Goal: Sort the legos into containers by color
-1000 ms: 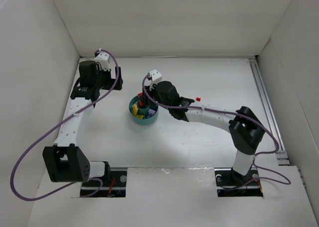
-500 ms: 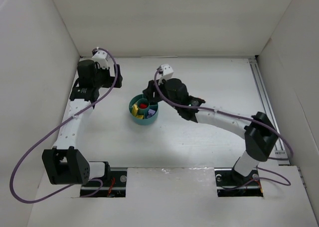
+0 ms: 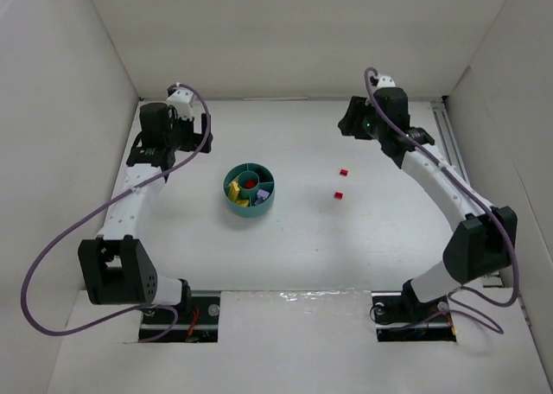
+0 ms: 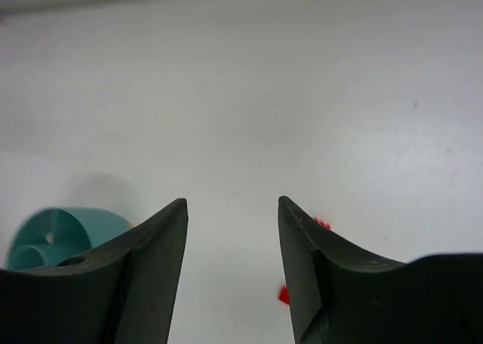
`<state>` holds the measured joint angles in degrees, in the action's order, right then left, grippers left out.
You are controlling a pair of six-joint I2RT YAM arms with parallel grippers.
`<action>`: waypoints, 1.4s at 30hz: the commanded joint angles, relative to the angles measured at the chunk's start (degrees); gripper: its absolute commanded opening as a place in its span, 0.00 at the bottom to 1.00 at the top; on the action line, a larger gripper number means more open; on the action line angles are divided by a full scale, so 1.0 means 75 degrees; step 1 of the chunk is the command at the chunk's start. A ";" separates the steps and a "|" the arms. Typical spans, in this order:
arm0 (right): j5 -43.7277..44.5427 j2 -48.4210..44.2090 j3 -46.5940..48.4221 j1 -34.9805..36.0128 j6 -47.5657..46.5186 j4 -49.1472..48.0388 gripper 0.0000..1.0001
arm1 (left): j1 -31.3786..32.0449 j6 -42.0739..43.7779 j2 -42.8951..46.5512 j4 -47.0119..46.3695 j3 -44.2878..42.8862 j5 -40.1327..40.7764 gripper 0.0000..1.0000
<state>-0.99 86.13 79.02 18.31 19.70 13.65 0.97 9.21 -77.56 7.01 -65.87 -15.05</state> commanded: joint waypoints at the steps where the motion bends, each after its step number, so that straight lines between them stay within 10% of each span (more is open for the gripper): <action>1: -0.0125 0.0351 -0.0223 0.0009 -0.0259 0.1462 0.56 | -0.0071 0.0190 -0.0018 -0.0442 -0.0299 -0.0126 0.99; 11: -0.2806 0.1570 -0.0178 -0.1291 -0.5083 0.1927 0.60 | -0.0212 0.0764 -0.0733 0.0470 -0.1178 -0.2281 0.99; 22: -0.3500 0.2988 0.1065 -0.1574 -0.9678 0.4410 0.58 | -0.0212 0.0998 -0.1213 0.1070 -0.1694 -0.2283 0.99; 42: -0.3442 0.4371 0.2154 -0.0777 -0.9706 0.4555 0.57 | -0.0282 0.1209 -0.1120 0.1304 -0.1612 -0.1896 0.99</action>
<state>-25.69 117.95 91.94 11.79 -53.78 47.59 -0.80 17.56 -87.68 17.10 -76.77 -29.41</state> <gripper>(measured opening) 0.572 0.993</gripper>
